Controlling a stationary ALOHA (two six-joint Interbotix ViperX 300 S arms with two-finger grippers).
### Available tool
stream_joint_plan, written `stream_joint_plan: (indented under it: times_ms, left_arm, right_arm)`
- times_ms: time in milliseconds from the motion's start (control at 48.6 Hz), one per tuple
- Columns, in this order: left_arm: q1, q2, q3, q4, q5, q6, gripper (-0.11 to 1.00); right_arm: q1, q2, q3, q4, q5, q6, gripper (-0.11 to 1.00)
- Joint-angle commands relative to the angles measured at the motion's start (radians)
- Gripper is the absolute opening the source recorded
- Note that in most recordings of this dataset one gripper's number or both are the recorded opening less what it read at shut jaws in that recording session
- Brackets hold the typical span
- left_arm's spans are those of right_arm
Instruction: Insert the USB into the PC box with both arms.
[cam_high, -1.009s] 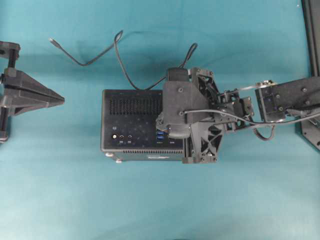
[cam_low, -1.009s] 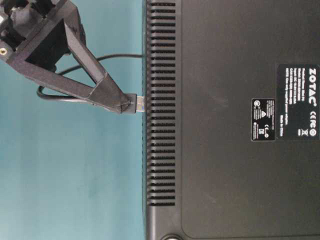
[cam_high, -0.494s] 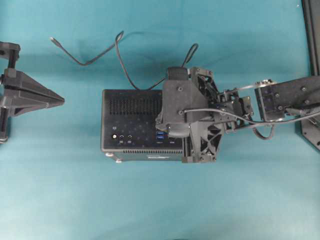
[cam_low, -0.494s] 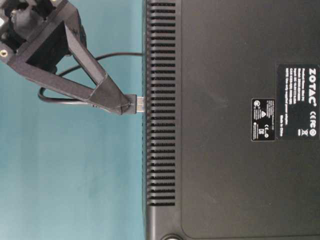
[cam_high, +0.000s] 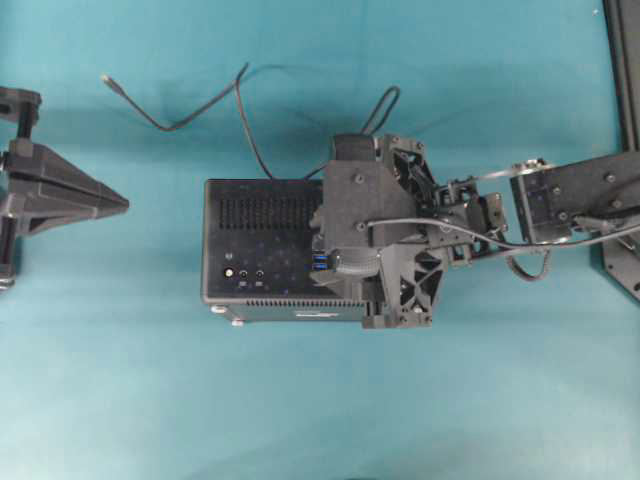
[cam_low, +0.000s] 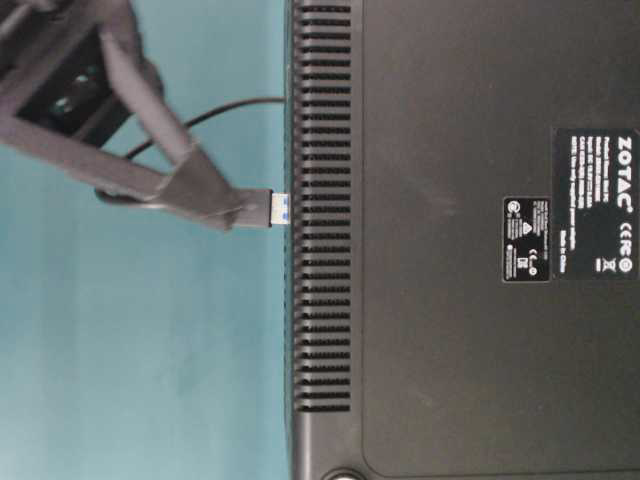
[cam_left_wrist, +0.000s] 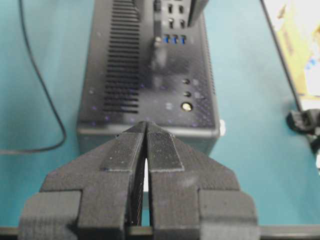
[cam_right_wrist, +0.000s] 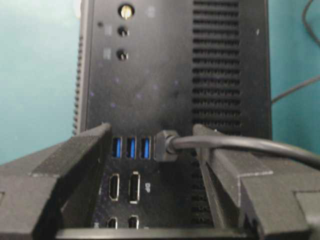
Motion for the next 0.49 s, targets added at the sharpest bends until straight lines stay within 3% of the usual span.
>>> stream_joint_plan:
  times_ms: [0, 329, 474]
  left_arm:
    - [-0.005, 0.0, -0.015, 0.002, -0.009, 0.0, 0.0]
    - [-0.005, 0.002, -0.02, 0.002, -0.009, -0.002, 0.0]
    - [-0.005, 0.0, -0.02, 0.003, -0.009, -0.003, 0.0]
  right_arm:
    - [0.0, -0.04, -0.029, -0.005, -0.002, 0.012, 0.71]
    - [-0.025, -0.046, -0.028, -0.011, -0.003, 0.012, 0.67]
    - [-0.025, -0.04, -0.02, -0.006, -0.011, 0.014, 0.53]
